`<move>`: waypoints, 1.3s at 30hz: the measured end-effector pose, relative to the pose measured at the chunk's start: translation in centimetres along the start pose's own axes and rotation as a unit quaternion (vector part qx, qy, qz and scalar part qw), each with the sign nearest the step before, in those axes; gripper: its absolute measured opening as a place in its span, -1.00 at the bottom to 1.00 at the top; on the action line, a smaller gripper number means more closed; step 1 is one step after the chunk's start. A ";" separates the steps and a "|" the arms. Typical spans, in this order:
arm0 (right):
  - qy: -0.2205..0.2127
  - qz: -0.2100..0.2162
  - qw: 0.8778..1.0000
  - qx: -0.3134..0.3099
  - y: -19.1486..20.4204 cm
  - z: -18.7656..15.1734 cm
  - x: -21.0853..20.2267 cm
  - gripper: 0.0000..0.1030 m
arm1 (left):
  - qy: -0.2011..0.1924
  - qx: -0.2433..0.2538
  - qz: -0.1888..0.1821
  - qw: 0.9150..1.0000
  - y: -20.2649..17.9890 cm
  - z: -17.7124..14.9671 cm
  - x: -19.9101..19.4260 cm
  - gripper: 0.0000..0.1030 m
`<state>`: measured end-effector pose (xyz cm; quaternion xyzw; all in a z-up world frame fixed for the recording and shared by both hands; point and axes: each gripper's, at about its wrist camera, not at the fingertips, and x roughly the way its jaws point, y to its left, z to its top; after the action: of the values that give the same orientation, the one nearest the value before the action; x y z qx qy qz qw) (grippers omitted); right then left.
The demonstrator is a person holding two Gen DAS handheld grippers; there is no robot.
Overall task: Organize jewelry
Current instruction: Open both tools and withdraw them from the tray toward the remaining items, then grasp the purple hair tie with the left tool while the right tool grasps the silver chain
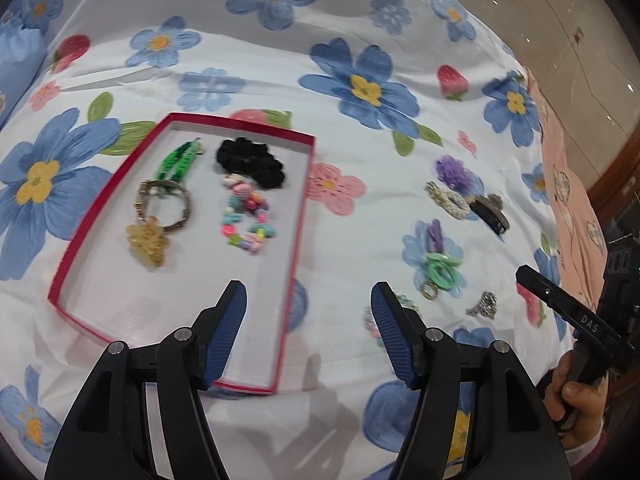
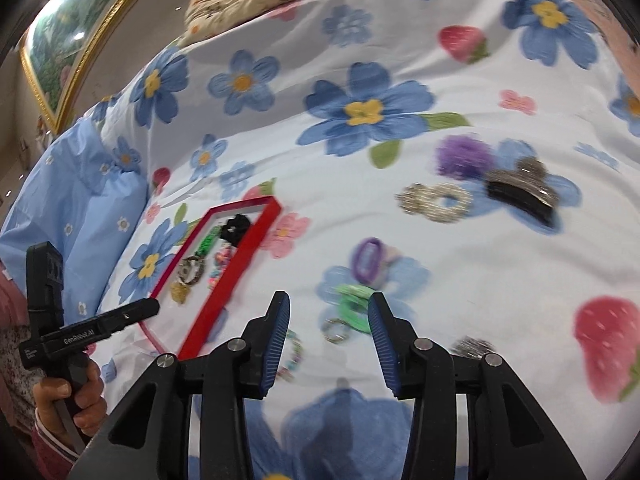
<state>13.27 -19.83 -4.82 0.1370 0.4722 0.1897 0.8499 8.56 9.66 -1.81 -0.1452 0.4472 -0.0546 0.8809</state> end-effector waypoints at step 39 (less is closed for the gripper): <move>0.063 -0.087 0.994 -0.015 -7.1 -4.1 2.9 0.17 | 0.104 0.099 -0.075 0.987 -14.1 5.5 17.1 0.15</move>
<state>12.59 -24.64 -12.07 0.0703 0.5320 0.1307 0.8336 23.58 -6.45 -7.64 -0.0836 0.5162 -0.1794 0.8333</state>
